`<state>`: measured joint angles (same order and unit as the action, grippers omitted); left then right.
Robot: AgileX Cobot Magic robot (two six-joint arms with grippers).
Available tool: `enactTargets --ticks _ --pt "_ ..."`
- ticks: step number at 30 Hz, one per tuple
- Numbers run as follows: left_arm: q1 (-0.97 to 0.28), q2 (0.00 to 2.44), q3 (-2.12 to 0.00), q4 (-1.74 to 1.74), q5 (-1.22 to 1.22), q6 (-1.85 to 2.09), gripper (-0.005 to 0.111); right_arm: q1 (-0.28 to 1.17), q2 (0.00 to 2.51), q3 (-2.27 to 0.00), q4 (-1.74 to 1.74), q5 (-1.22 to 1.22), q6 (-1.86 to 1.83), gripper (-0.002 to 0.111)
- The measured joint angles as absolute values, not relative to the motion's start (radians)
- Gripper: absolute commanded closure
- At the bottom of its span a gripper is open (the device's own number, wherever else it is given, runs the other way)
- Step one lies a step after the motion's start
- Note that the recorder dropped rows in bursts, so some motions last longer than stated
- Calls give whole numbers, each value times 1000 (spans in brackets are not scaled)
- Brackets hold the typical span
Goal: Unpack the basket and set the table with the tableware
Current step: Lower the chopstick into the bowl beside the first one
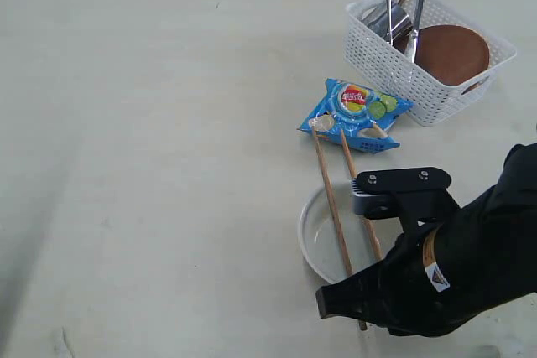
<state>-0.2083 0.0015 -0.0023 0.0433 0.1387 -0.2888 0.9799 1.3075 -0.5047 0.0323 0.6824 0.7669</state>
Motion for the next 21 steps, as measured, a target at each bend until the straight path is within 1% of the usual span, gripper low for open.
enactTargets --ticks 19,21 --pt "-208 2 -2 43 139 -289 107 980 1307 -505 32 682 767 108" --pt "-208 2 -2 43 139 -289 107 980 1307 -505 32 682 767 104"
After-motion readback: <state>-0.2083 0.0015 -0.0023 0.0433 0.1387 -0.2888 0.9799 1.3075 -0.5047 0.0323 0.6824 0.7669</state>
